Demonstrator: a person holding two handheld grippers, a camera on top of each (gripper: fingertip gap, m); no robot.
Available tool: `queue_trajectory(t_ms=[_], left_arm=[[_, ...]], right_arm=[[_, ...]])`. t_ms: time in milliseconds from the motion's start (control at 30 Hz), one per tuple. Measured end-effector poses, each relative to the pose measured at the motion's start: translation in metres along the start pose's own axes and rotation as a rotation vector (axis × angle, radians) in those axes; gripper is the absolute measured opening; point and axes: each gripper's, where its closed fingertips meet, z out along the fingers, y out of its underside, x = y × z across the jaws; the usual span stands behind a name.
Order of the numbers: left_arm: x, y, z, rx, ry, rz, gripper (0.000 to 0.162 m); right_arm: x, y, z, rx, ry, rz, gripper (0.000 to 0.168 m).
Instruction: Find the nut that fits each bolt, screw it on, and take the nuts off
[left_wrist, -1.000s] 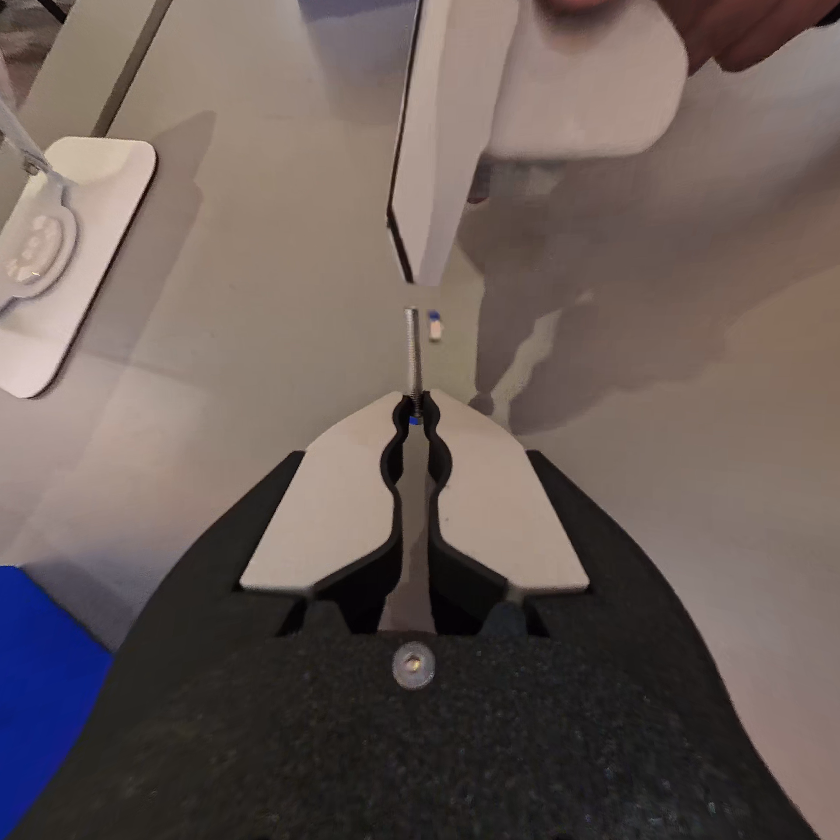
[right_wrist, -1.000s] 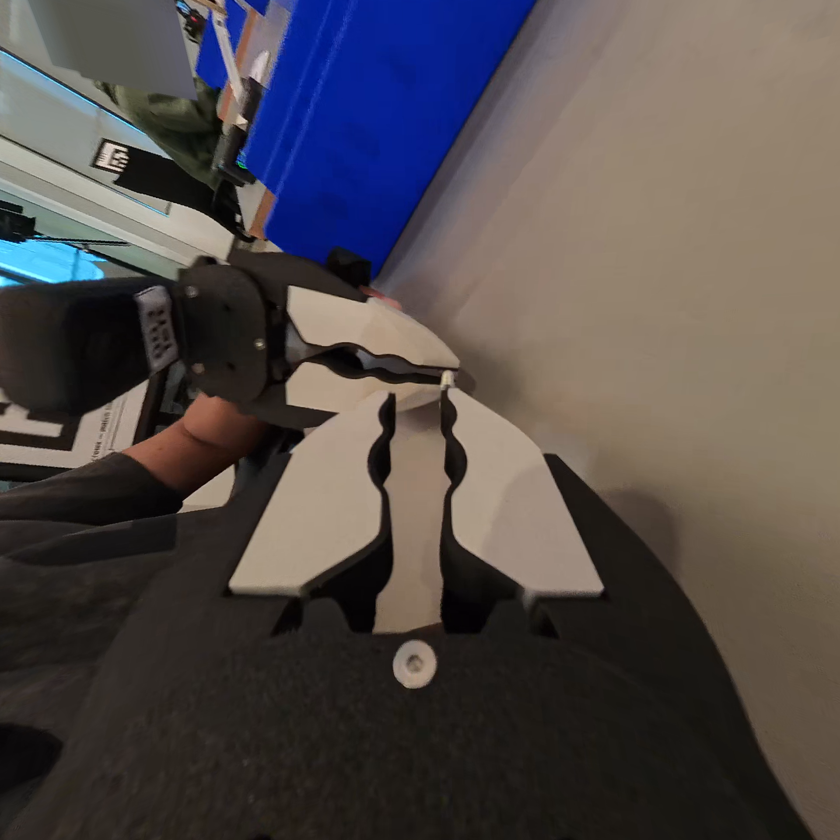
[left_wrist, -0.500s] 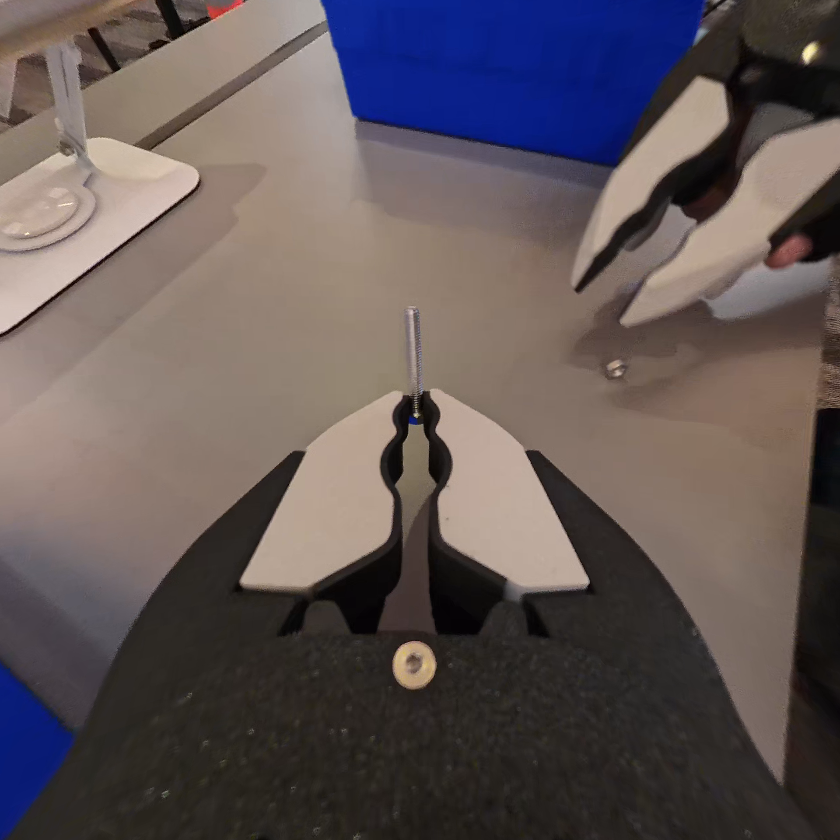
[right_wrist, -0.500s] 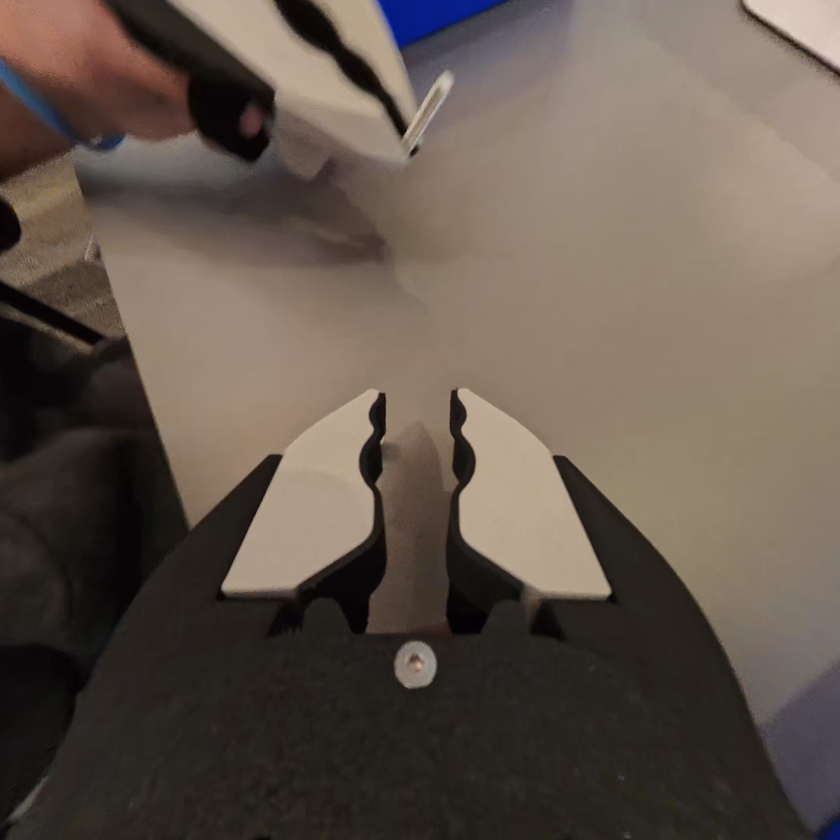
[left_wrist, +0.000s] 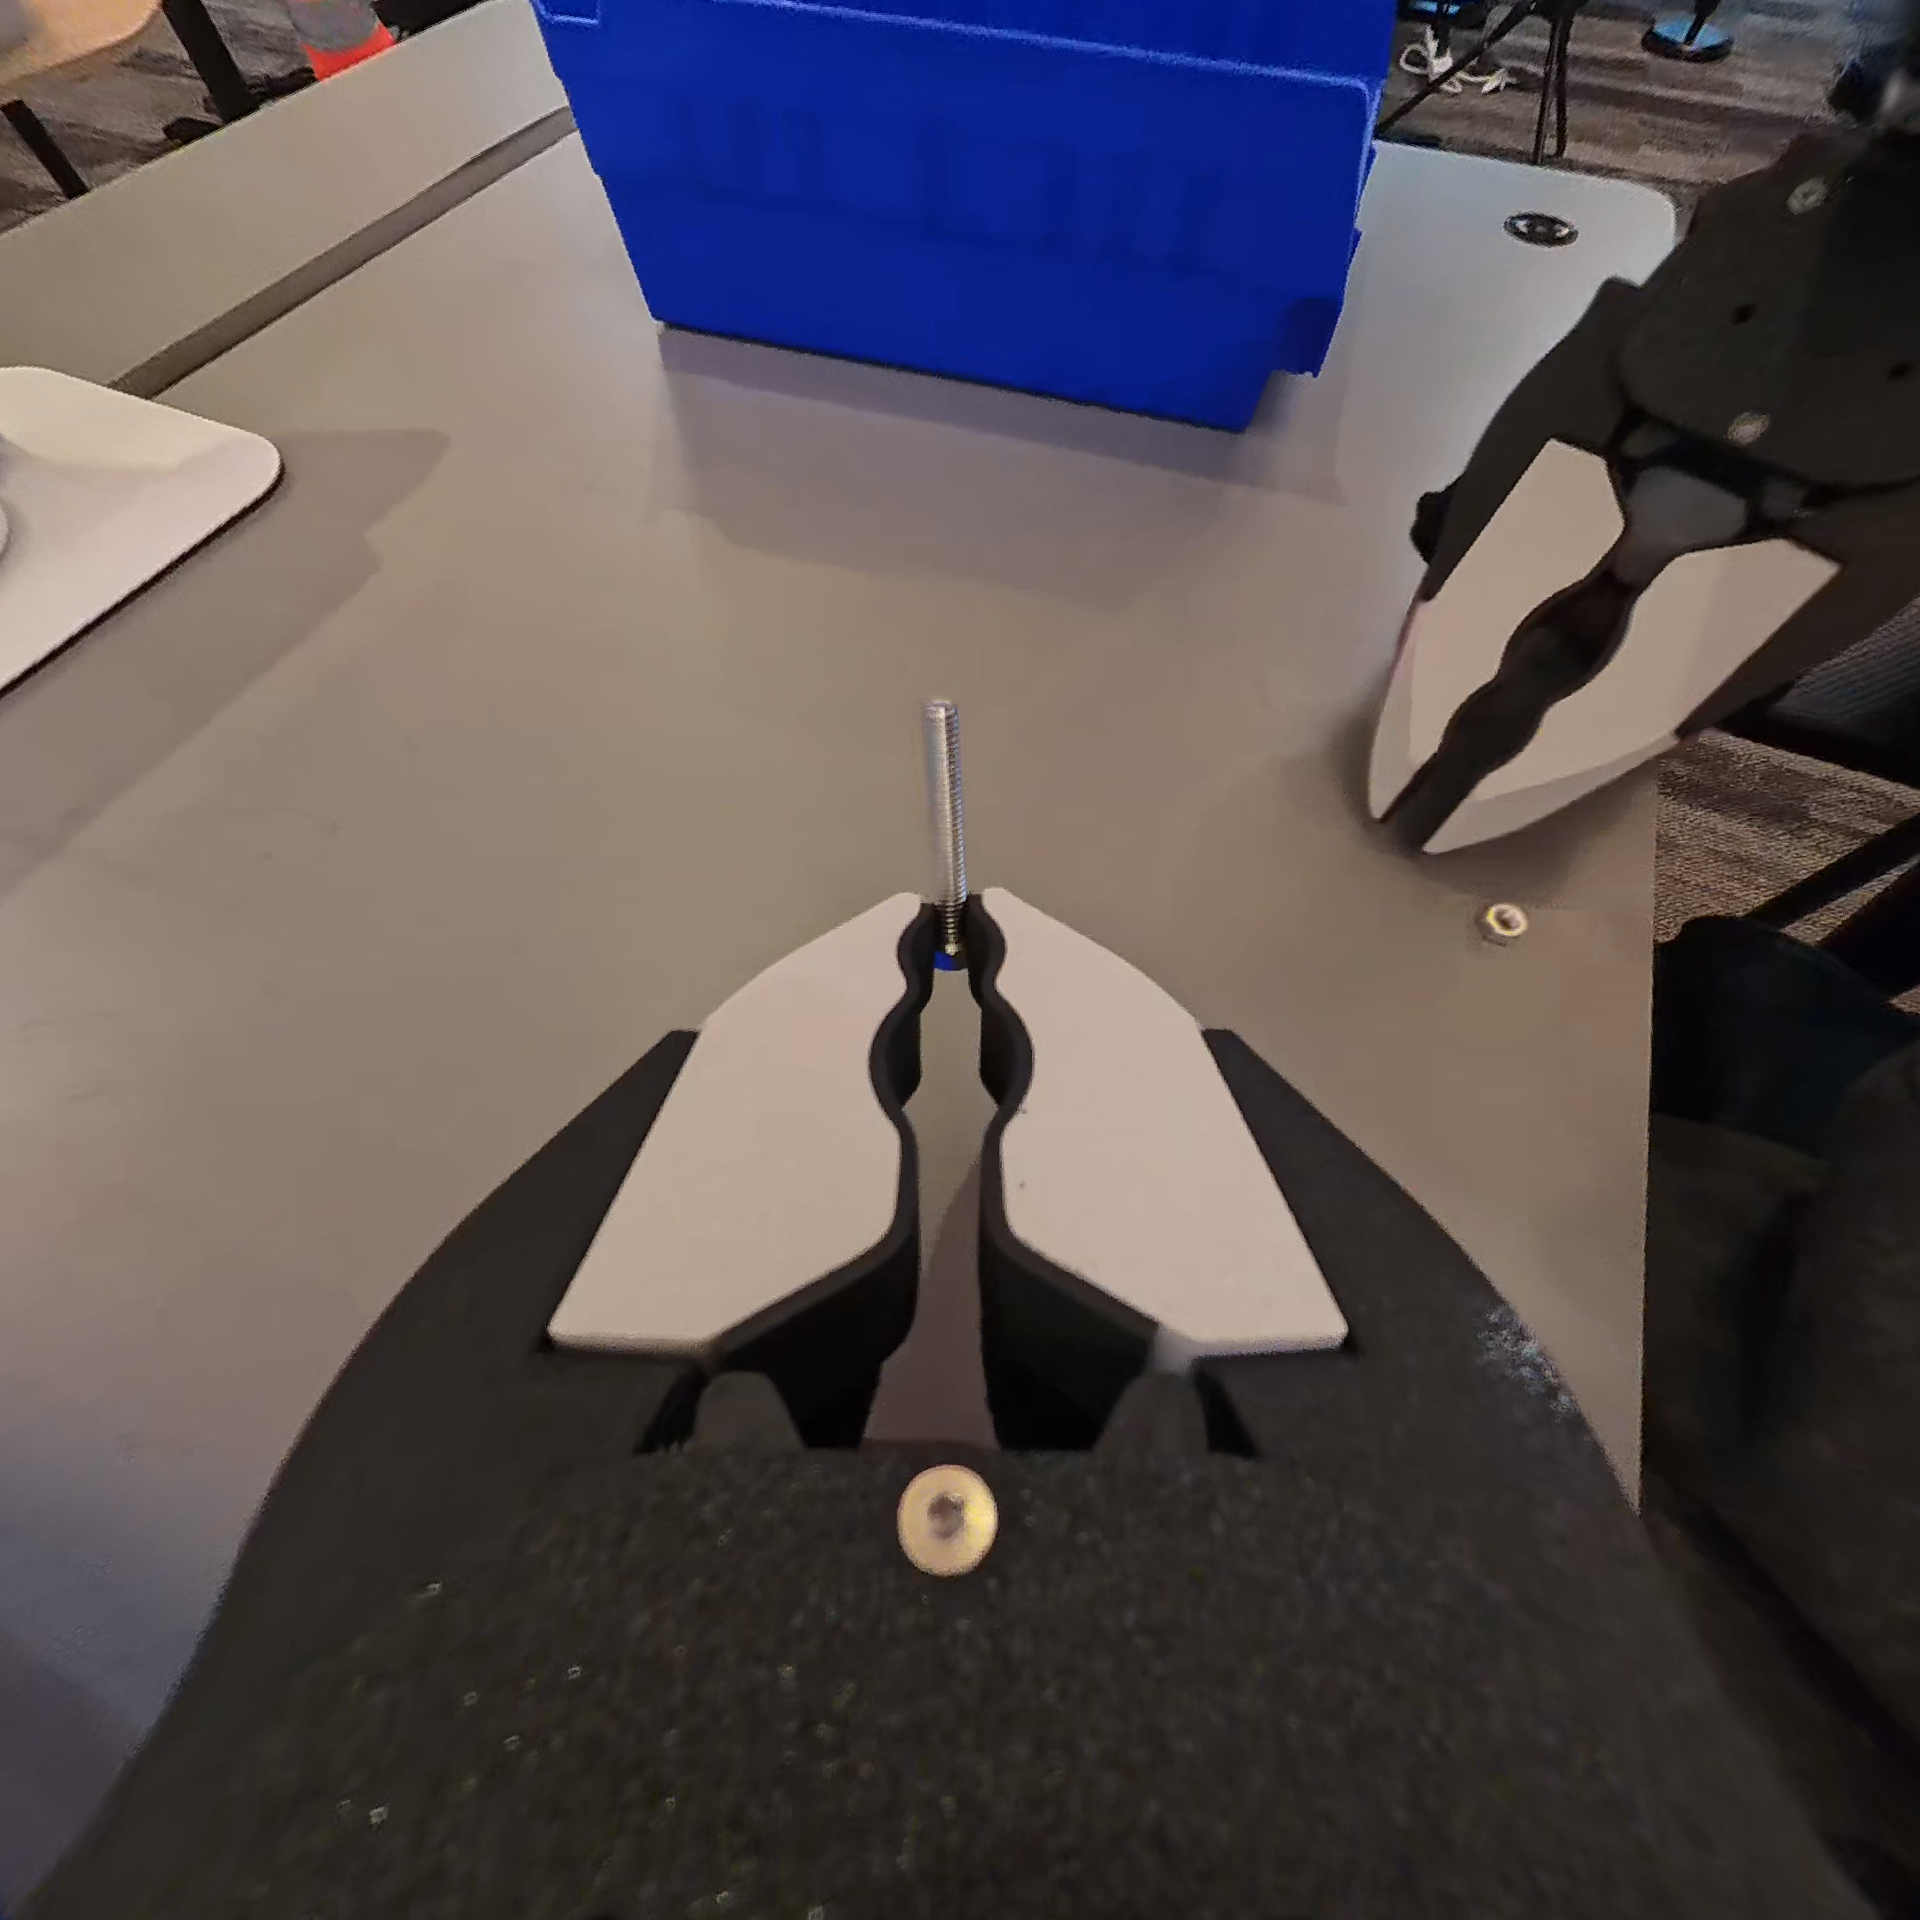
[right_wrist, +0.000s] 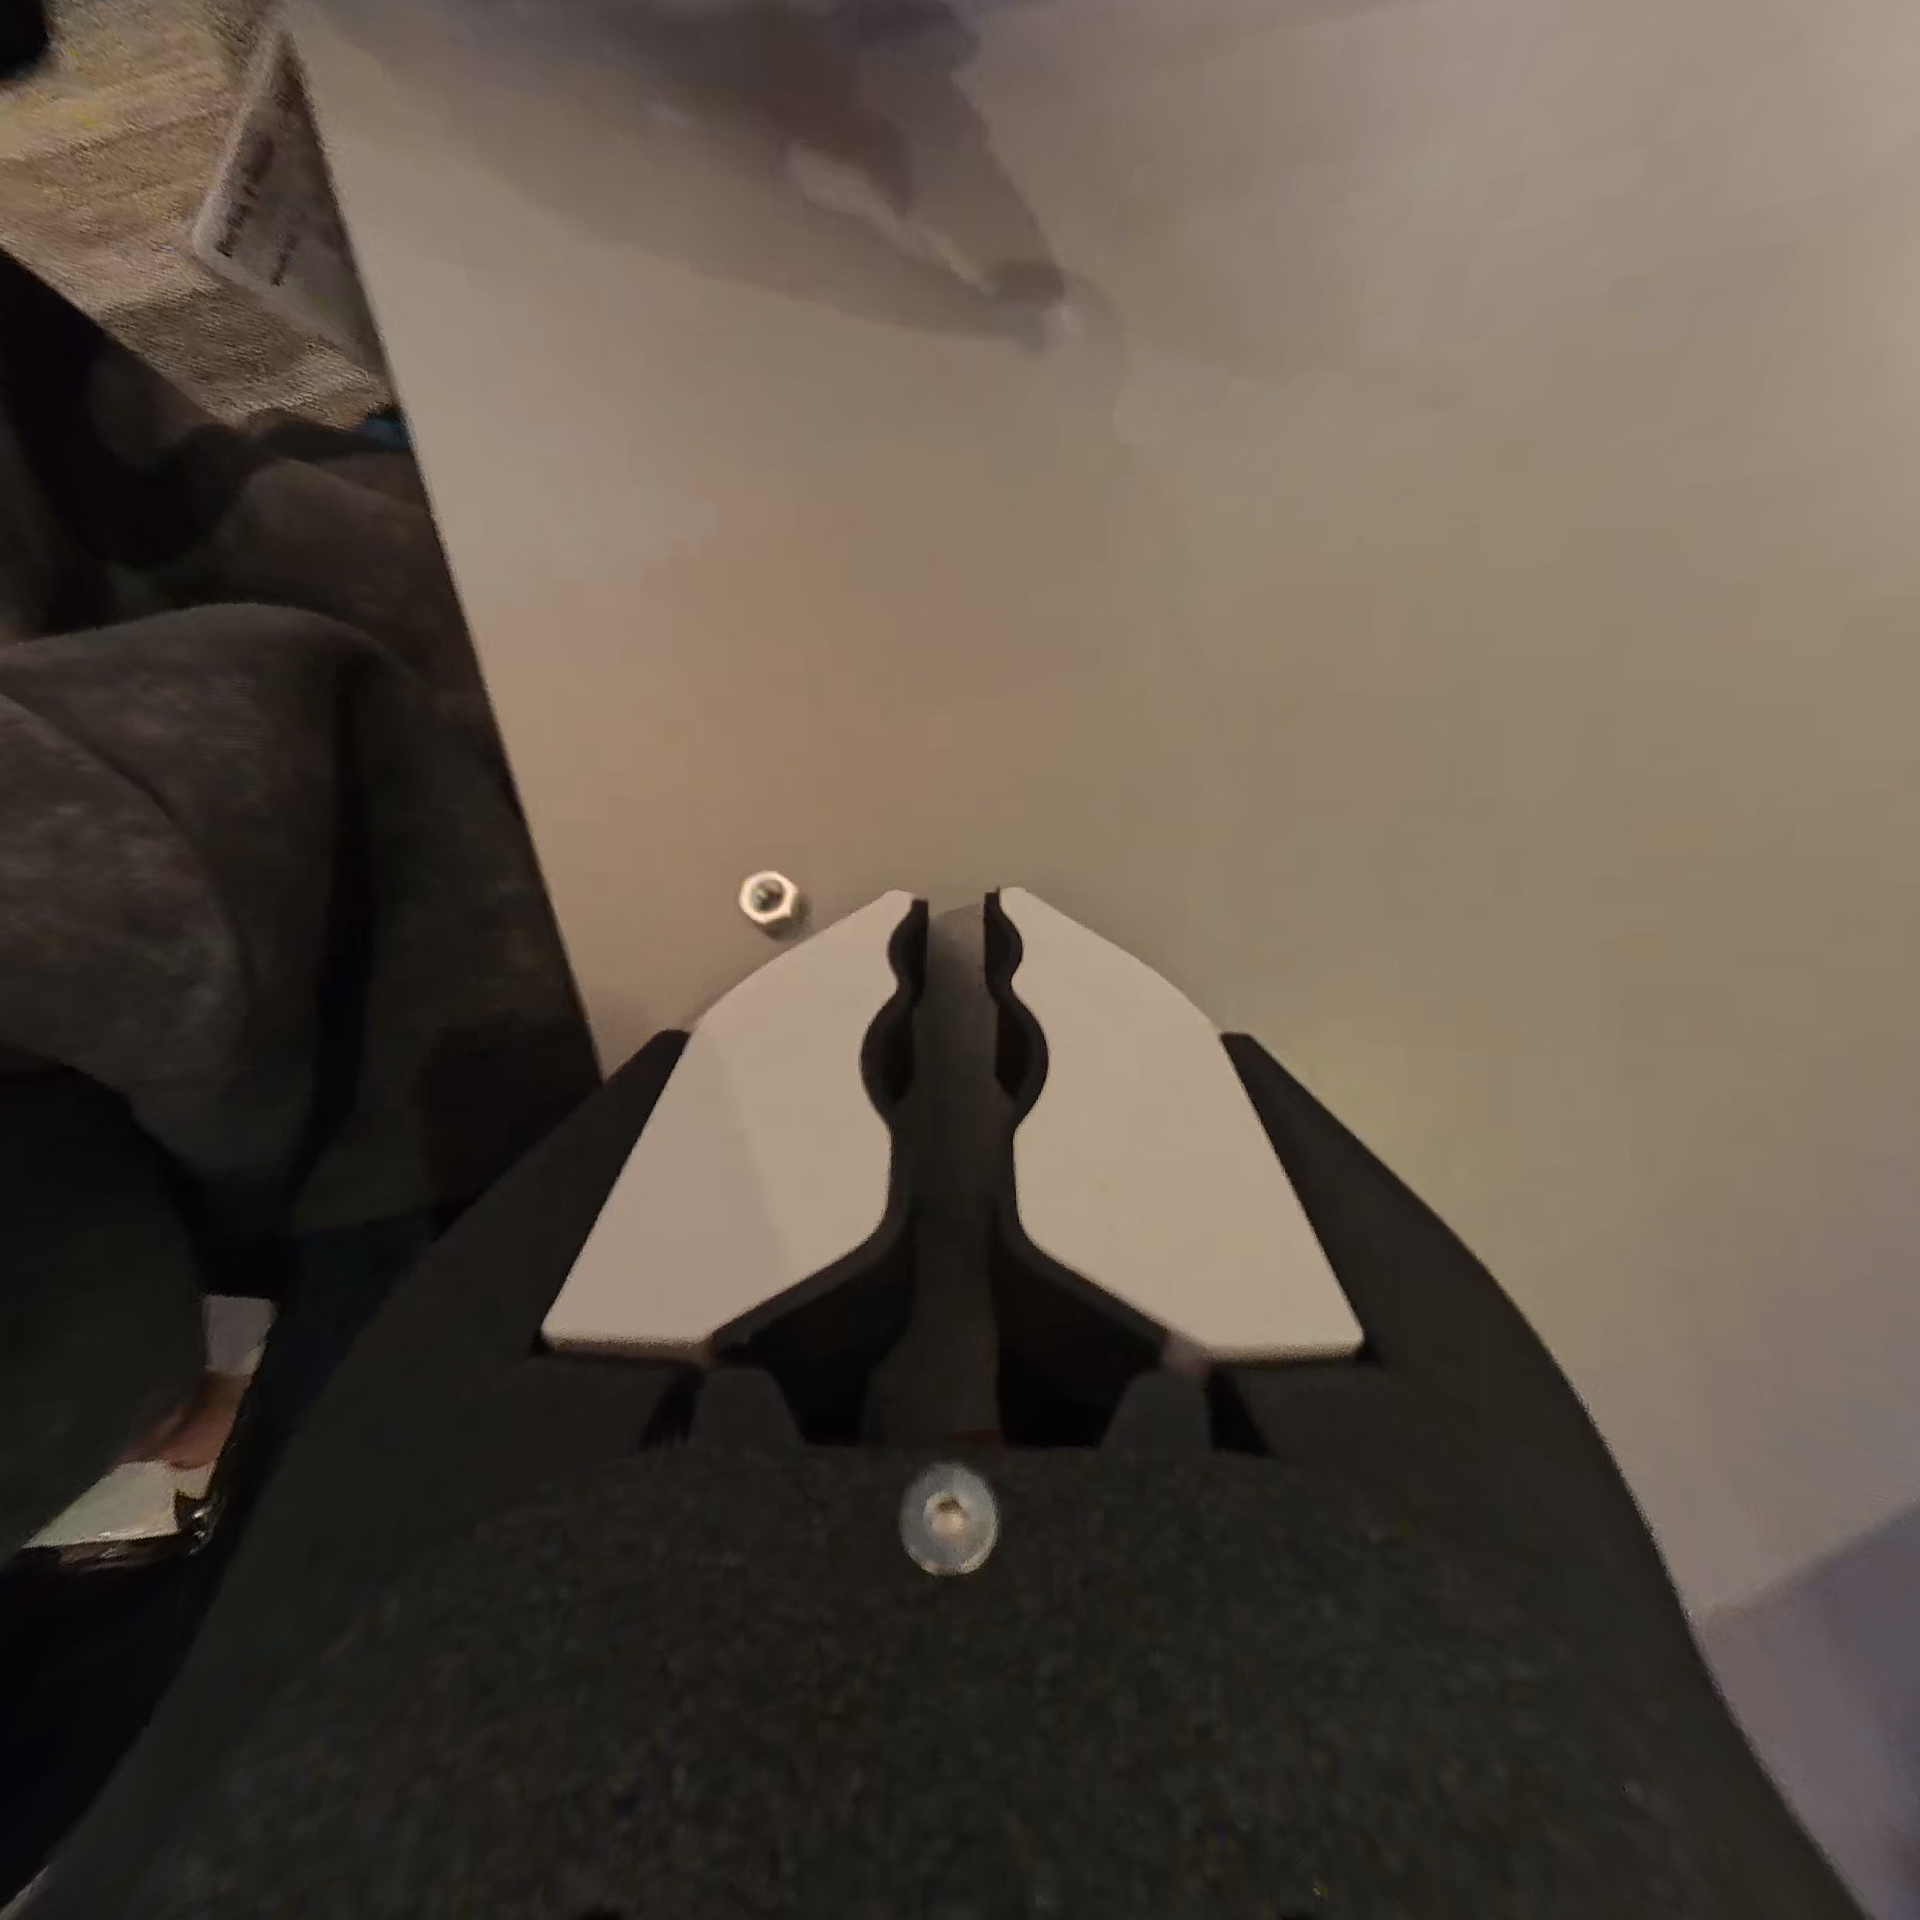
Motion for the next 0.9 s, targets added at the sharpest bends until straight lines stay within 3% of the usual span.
queue_trajectory(t_ms=[167,333,433,567,700,767,900], left_arm=[[0.005,-0.004,-0.003,0.063,0.076,-0.065,0.005],[0.019,-0.018,-0.014,0.18,0.263,-0.177,0.005],[0.028,-0.031,-0.022,0.255,0.38,-0.253,0.005],[0.043,-0.037,-0.026,0.269,0.458,-0.246,0.005],[0.055,-0.043,-0.03,0.285,0.491,-0.212,0.005],[0.056,-0.043,-0.031,0.288,0.486,-0.198,0.005],[0.054,-0.041,-0.034,0.295,0.486,-0.211,0.005]], right_arm=[[-0.035,-0.008,-0.014,0.031,-0.127,-0.101,0.017],[-0.04,-0.002,-0.011,0.012,-0.098,-0.132,0.023],[-0.024,-0.031,-0.011,0.102,0.016,-0.149,0.023],[0.007,-0.103,-0.022,0.348,0.09,-0.079,0.021],[0.012,-0.154,-0.02,0.477,-0.134,0.058,0.021],[0.018,-0.162,-0.014,0.477,-0.175,0.081,0.022],[0.011,-0.173,-0.015,0.566,-0.328,0.152,0.007]])
